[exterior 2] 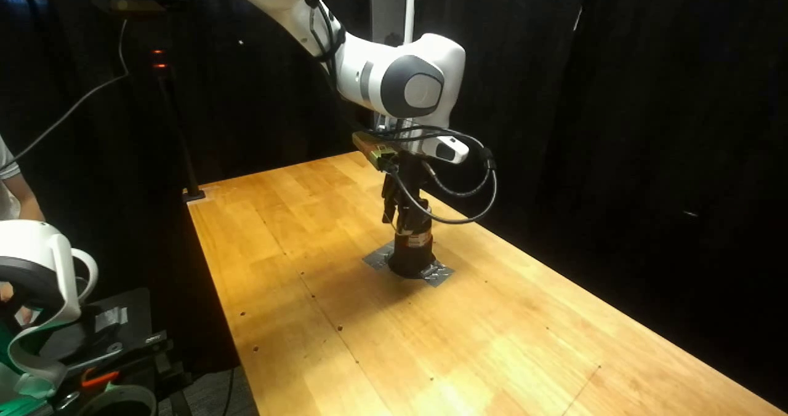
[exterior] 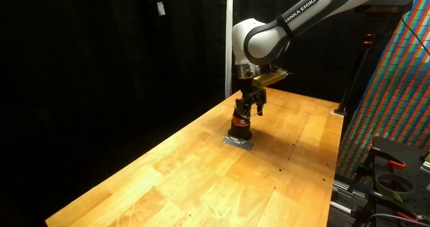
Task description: Put the rubber band on the jar.
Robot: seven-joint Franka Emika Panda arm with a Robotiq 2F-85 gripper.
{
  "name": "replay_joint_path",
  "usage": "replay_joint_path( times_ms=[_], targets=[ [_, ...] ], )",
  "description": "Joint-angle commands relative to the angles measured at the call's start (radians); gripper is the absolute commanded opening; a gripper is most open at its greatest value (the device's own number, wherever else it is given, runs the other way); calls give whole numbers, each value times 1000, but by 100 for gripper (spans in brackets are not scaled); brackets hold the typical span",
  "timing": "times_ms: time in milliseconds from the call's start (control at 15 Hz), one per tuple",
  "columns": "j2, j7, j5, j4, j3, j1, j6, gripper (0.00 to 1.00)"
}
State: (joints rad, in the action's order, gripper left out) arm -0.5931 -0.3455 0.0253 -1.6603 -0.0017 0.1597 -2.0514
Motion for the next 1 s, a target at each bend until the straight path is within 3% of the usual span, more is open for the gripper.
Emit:
replay_joint_path(
  times_ms=[0, 333, 600, 667, 933],
  targets=[
    [82, 4, 14, -123, 9, -8, -71, 49],
    [183, 0, 6, -291, 8, -2, -258, 11],
    [245, 5, 15, -414, 15, -6, -435, 4],
    [259, 3, 15, -446, 15, -4, -486, 9],
    [289, 10, 23, -530, 22, -7, -614, 11]
  ],
)
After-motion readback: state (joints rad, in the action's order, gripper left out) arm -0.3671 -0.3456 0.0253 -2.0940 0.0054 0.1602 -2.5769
